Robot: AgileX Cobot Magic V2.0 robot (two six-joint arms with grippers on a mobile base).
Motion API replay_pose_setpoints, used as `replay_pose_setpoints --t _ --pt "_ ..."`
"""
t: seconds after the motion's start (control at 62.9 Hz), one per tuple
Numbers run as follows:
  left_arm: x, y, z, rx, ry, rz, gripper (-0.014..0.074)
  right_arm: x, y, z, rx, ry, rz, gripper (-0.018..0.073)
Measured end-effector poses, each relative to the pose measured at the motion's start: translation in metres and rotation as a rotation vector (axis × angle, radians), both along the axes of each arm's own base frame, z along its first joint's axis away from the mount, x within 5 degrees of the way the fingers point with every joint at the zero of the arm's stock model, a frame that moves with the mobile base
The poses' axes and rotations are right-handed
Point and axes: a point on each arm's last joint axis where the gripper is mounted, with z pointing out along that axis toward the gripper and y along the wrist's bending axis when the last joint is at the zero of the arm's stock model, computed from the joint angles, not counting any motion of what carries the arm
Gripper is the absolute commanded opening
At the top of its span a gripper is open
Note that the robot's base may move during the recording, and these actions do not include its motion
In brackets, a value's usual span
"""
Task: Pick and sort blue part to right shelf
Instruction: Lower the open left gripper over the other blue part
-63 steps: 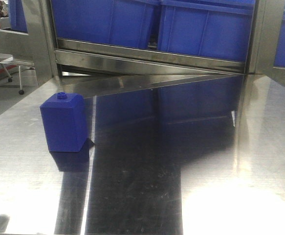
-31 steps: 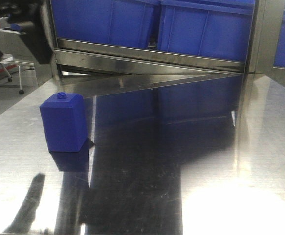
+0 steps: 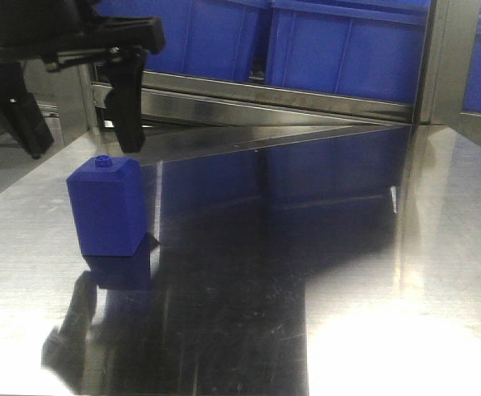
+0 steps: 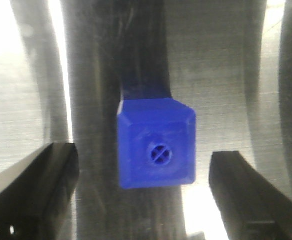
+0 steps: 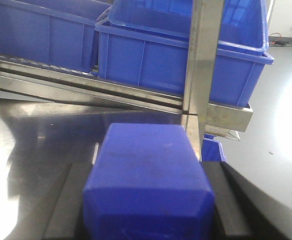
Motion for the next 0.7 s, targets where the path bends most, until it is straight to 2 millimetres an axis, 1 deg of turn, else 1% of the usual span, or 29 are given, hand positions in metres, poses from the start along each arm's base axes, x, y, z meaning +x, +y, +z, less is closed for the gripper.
replay_pose_setpoints --t 0.239,0.366,0.541,0.7 --pt "0.010 -0.007 -0.011 0.014 0.053 0.023 0.0587 0.000 0.000 0.000 0.000 0.000 0.000 0.0408" --pt "0.011 -0.010 -0.020 0.029 0.087 0.037 0.0587 0.000 0.000 0.000 0.000 0.000 0.000 0.0408" --pt "0.013 -0.014 -0.027 0.040 0.105 0.035 0.0587 0.000 0.000 0.000 0.000 0.000 0.000 0.0408" --pt "0.017 -0.017 -0.042 0.057 0.142 0.037 0.0587 0.000 0.000 0.000 0.000 0.000 0.000 0.0408"
